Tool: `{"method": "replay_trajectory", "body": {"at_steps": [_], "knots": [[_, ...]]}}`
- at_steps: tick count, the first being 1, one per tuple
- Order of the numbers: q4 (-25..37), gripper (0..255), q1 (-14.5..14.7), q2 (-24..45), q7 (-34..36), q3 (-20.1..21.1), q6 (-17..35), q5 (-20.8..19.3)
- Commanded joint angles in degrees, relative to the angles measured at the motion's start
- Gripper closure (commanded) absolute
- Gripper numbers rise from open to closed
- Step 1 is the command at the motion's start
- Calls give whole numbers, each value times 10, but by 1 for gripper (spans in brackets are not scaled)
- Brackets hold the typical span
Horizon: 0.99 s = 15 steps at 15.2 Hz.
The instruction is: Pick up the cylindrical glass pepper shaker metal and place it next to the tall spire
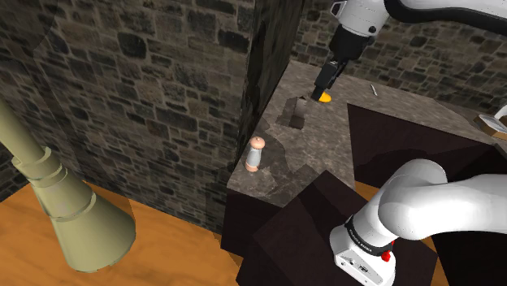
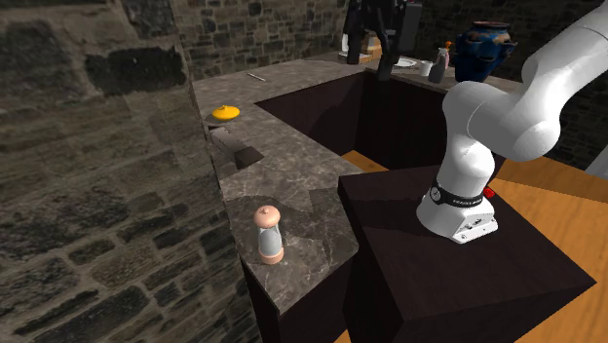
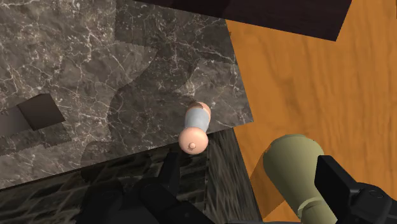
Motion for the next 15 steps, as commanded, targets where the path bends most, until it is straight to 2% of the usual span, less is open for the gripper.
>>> {"method": "replay_trajectory", "body": {"at_steps": [1, 8, 15], "knots": [[0, 0, 0, 0, 0, 0, 0, 0], [-35, 0, -5, 106, -9, -4, 116, -6], [-34, 0, -10, 240, -16, -7, 224, -12]]}}
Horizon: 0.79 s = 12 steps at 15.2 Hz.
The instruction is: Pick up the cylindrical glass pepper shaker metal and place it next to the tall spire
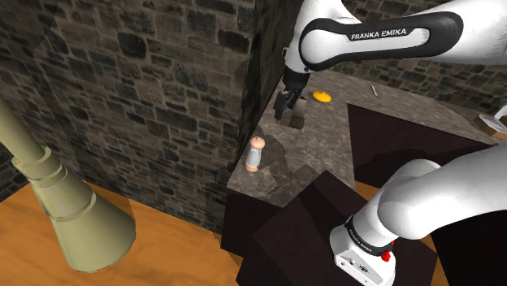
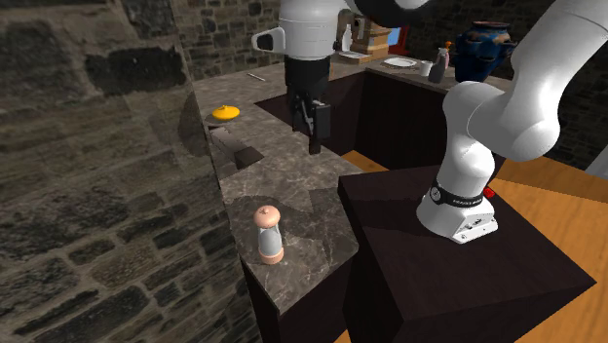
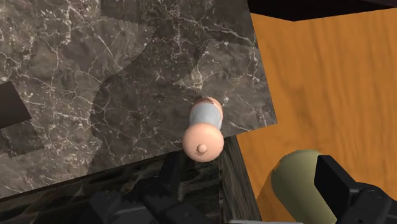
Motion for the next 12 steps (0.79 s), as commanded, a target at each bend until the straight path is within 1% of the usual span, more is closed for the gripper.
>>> {"method": "replay_trajectory", "body": {"at_steps": [1, 6, 12], "knots": [[1, 0, -1, 41, -1, -1, 33, -2], [27, 0, -4, 149, -4, -3, 98, -7], [81, 0, -8, 284, -7, -6, 157, -13]]}}
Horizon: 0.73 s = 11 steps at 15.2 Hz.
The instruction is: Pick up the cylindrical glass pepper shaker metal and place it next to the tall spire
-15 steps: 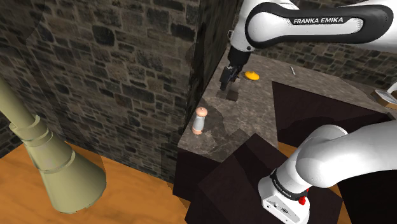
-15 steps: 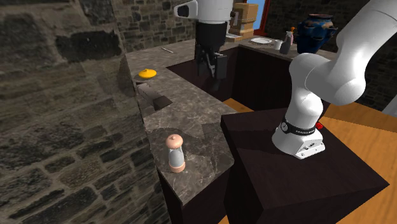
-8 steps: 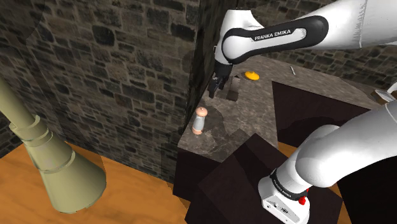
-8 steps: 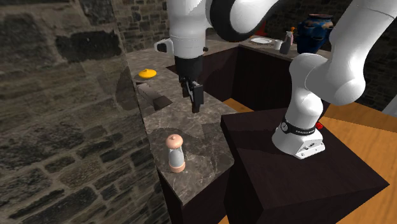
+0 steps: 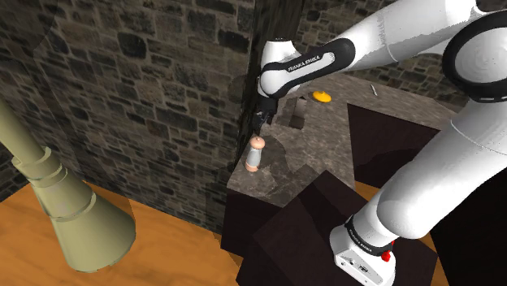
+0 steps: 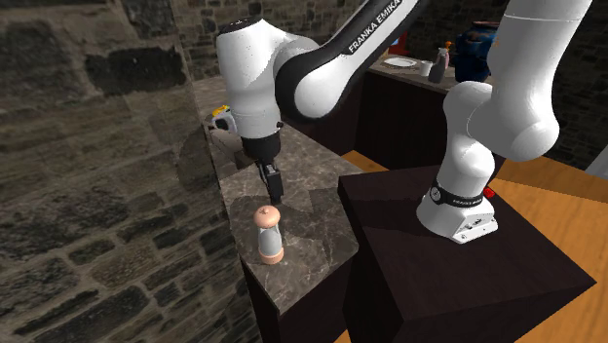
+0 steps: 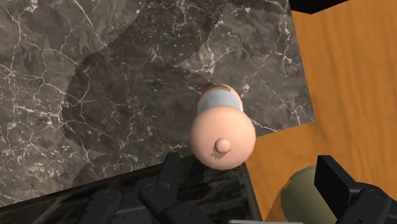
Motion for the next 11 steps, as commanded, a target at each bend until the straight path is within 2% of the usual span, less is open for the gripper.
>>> {"method": "replay_trajectory", "body": {"at_steps": [1, 4, 11], "knots": [[26, 0, -1, 52, -1, -1, 20, -2], [63, 0, -2, 119, -2, -3, 39, -5], [48, 0, -3, 155, -1, -3, 89, -6]]}}
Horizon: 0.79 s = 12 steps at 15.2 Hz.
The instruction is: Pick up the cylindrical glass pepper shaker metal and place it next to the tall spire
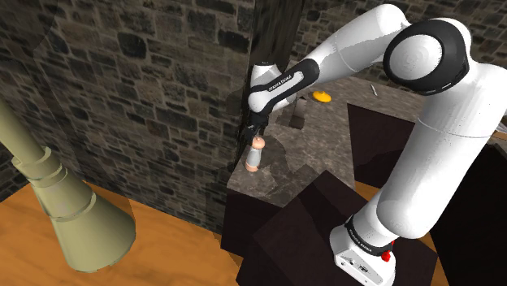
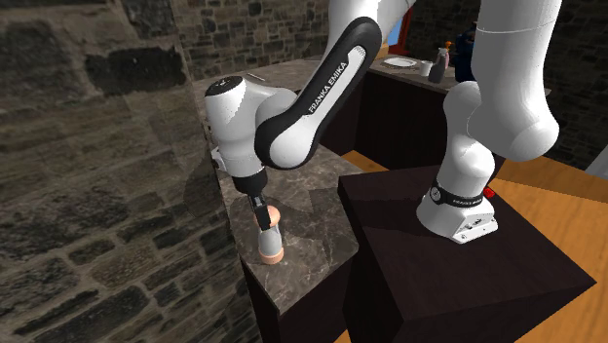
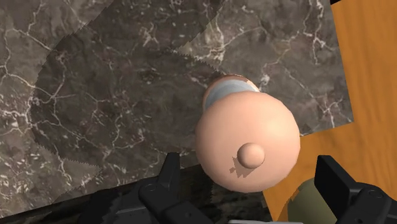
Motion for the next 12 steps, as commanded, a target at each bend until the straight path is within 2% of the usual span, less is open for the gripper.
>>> {"method": "replay_trajectory", "body": {"at_steps": [1, 9, 10, 12], "knots": [[-1, 0, 0, 13, 1, 0, 12, 0], [-1, 0, 0, 13, 1, 0, 12, 0], [-1, 255, 0, 13, 1, 0, 12, 0], [-1, 255, 0, 13, 1, 0, 12, 0]]}}
